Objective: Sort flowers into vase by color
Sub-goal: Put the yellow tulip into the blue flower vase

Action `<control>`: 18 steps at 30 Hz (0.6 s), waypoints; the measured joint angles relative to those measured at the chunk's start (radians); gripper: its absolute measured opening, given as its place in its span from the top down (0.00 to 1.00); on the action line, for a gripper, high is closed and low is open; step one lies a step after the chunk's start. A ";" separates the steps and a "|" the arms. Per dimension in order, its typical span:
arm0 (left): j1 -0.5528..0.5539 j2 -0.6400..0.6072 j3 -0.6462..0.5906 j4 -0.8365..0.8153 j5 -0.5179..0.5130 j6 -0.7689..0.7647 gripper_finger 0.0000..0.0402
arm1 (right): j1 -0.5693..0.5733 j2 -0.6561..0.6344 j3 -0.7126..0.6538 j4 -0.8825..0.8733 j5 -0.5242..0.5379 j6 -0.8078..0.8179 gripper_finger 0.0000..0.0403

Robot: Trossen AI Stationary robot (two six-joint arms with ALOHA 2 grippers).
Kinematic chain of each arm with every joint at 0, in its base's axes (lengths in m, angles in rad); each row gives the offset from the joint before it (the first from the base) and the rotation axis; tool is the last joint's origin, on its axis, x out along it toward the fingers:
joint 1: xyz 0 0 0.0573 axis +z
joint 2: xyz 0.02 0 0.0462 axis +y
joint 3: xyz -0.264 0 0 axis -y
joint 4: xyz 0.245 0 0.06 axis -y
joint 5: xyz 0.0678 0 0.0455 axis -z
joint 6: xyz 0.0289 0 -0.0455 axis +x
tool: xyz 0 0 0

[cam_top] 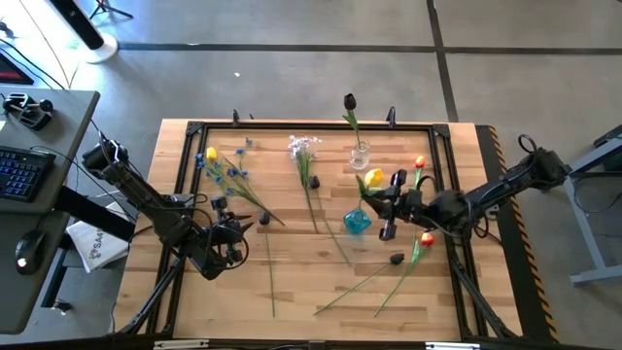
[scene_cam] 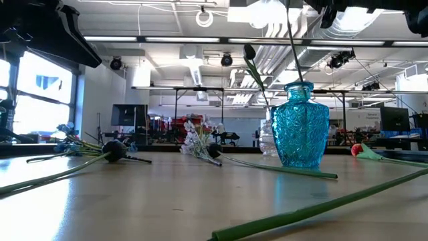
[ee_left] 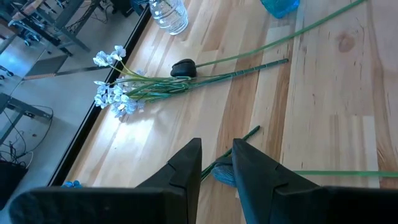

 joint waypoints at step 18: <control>0.000 0.000 0.000 0.000 0.000 0.000 0.81 | 0.134 -0.045 0.031 -0.221 0.378 -0.019 0.43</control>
